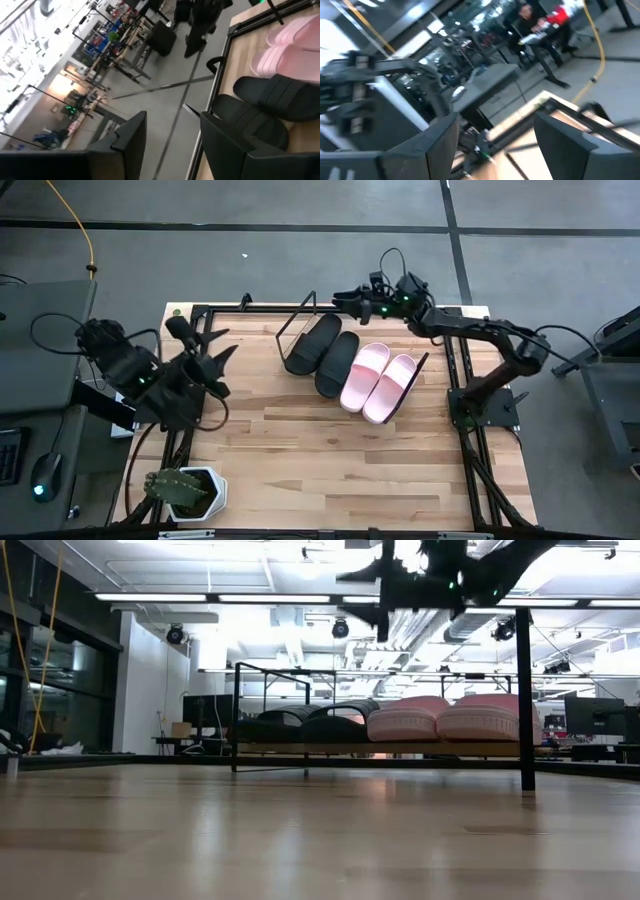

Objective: Pick and place slides into the shelf
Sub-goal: Return to Home Position

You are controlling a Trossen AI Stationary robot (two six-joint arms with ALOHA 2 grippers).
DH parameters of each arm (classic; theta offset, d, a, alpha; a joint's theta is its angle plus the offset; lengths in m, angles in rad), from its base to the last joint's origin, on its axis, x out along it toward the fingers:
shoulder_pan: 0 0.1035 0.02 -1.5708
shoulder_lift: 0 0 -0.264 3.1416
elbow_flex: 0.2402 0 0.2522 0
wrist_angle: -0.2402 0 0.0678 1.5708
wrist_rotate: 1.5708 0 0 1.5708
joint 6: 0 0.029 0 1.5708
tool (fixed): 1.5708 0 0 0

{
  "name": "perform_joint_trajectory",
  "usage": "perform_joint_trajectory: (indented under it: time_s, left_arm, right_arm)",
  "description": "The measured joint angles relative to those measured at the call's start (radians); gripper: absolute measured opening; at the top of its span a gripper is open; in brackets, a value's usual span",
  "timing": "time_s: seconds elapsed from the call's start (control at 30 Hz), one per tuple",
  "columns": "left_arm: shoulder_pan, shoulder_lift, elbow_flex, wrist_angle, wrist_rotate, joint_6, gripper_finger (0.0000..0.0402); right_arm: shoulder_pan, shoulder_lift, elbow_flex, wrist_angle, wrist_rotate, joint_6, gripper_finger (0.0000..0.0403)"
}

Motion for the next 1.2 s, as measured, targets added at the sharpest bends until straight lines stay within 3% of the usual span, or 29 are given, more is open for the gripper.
perform_joint_trajectory:
  time_s: [0.27, 0.43, 0.73, 1.2]
  left_arm:
    - [0.0, -0.075, 0.0, 0.042, 0.054, 0.022, 0.0168]
    - [0.0, -0.105, 0.0, 0.192, 0.111, 0.159, 0.0168]
    - [0.0, -0.17, 0.0, 0.45, 0.305, 0.385, 0.0168]
    - [0.0, -0.272, 0.0, 0.468, 0.425, 0.374, 0.0168]
  right_arm:
    - [0.079, -0.094, 0.0, -0.004, 0.001, -0.044, 0.0246]
    - [0.121, -0.099, 0.0, -0.003, 0.002, -0.053, 0.0246]
    - [0.167, -0.114, 0.0, 0.007, -0.001, -0.088, 0.0246]
    - [0.253, -0.168, 0.0, -0.002, 0.0, -0.131, 0.0246]
